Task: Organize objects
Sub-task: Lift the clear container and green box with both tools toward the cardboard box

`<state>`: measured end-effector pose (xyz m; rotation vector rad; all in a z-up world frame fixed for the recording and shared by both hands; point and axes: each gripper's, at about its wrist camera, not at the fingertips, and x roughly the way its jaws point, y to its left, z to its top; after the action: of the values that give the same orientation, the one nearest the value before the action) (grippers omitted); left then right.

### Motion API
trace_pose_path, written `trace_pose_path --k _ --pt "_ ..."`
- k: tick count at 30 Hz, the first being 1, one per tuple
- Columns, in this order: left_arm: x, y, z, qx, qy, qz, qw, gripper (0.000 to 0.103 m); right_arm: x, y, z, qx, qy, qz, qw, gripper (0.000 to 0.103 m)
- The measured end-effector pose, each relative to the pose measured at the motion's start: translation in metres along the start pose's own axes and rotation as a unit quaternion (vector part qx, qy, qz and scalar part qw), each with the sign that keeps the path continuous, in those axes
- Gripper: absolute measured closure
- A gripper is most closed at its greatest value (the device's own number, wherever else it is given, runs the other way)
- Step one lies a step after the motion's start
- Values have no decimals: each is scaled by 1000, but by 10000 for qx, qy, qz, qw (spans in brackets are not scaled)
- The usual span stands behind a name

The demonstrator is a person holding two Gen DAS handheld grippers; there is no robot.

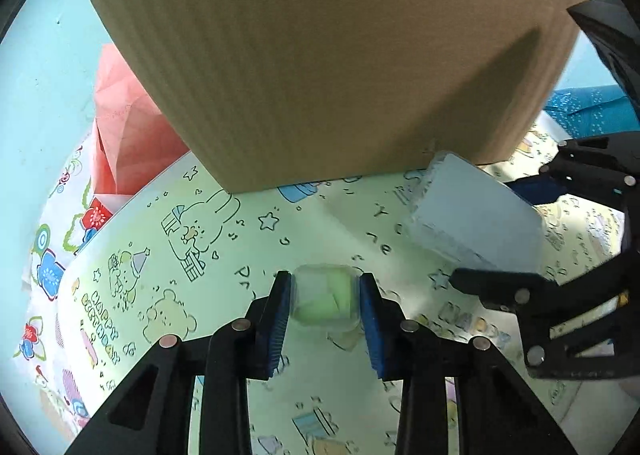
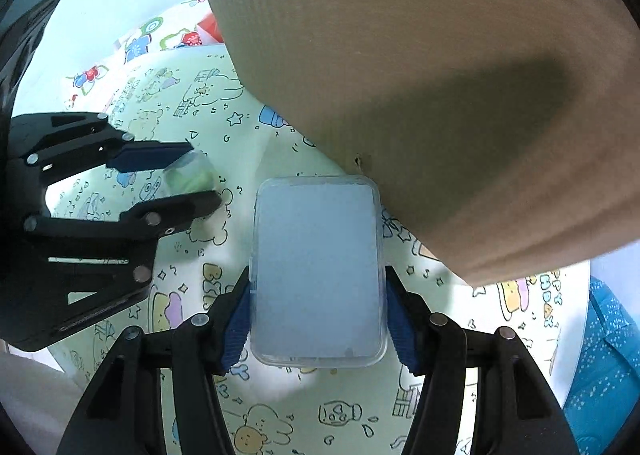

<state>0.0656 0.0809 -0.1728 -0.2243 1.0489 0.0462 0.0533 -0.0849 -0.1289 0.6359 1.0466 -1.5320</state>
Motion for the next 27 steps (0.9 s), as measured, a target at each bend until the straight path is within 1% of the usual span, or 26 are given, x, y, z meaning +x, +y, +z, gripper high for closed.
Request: trace_pose_path --k 2,6,15,17,21,22,27 --pt "-7 -3 0 40 -18 -66 10000 69 -4 -1 0 18 -65 72 10000 41" --pt "-20 -13 2 261 -15 -73 9996 69 -17 0 -1 58 -252 103 9996 41" --pt "-44 -28 7 662 -31 31 9978 69 -48 2 -4 34 -553 67 9984 41" --pt "-50 -34 8 811 -56 113 9966 69 -55 0 -9 37 -602 69 9982 41" --pt "-58 -38 9 910 -68 149 9957 69 -65 2 -11 -6 -714 47 9974 41" --pt "-75 -52 3 917 -67 150 9957 69 -69 2 -11 -10 -751 44 9972 41" --pt "-91 -53 12 985 -126 218 9948 69 -87 -1 -12 16 -943 48 9955 41"
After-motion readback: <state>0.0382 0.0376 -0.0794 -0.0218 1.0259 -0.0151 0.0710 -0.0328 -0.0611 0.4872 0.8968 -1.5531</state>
